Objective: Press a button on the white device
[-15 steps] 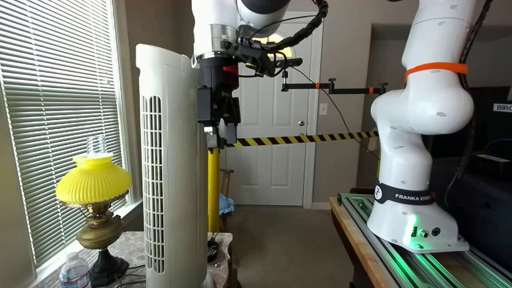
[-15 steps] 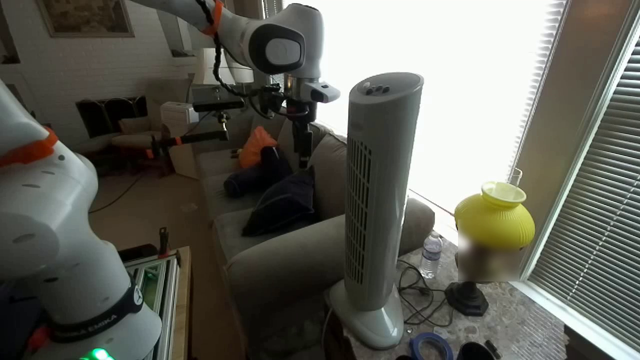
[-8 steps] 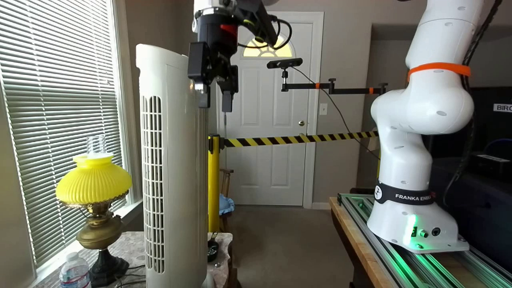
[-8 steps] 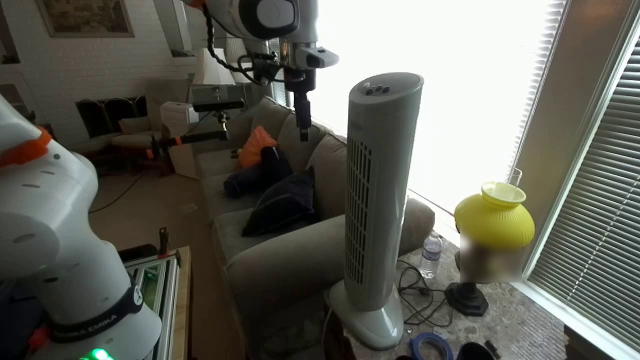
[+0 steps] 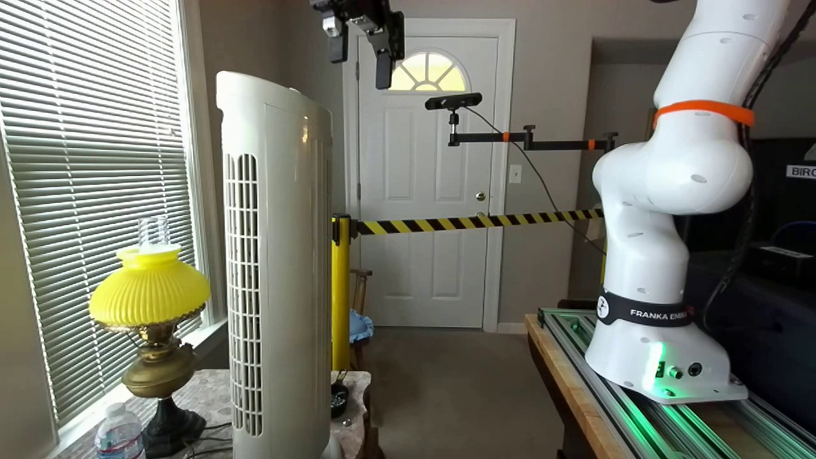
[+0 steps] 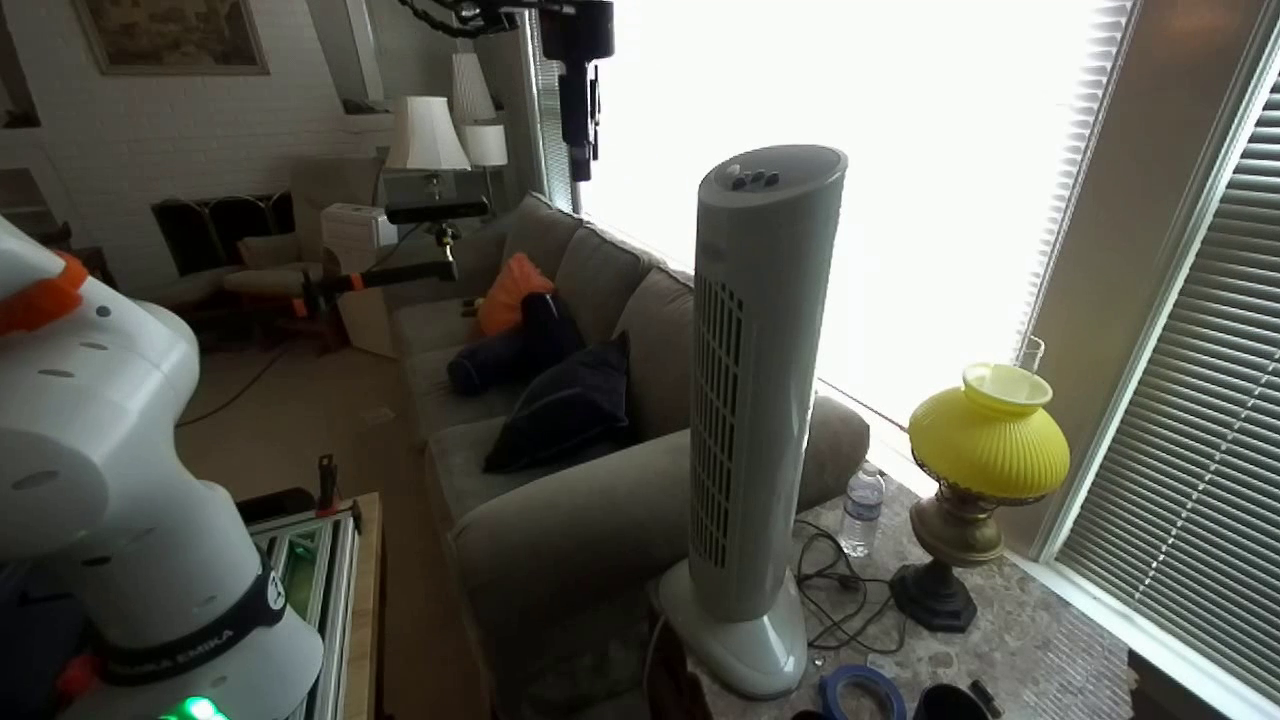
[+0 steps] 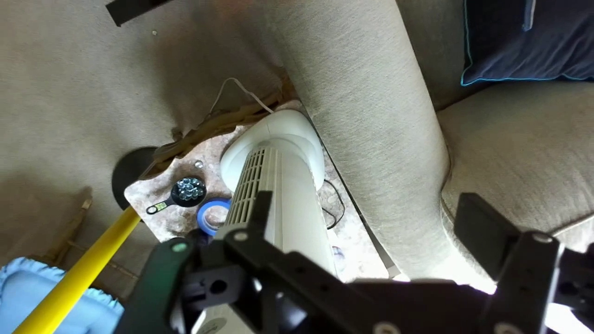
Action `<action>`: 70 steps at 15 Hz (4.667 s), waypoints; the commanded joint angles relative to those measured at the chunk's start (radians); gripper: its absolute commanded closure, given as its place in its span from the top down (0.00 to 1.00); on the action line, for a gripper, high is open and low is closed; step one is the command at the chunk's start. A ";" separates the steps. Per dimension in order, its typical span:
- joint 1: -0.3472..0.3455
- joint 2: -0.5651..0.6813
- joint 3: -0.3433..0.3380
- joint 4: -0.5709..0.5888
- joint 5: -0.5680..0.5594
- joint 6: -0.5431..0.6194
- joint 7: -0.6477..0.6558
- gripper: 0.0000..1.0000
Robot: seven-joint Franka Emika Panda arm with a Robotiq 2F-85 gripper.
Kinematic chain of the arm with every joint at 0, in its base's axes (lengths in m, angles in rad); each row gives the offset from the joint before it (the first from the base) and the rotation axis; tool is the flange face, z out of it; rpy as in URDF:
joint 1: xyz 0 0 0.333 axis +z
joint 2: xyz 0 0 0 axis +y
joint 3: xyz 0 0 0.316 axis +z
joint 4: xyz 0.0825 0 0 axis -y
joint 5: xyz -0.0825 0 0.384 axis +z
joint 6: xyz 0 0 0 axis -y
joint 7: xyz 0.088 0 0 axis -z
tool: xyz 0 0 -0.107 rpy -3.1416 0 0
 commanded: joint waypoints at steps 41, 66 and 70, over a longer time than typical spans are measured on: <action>-0.017 0.063 -0.211 0.244 -0.117 0.148 -0.815 0.13; -0.018 0.102 -0.227 0.113 -0.094 0.318 -0.940 0.00; -0.016 0.116 -0.231 0.109 -0.080 0.336 -0.960 0.00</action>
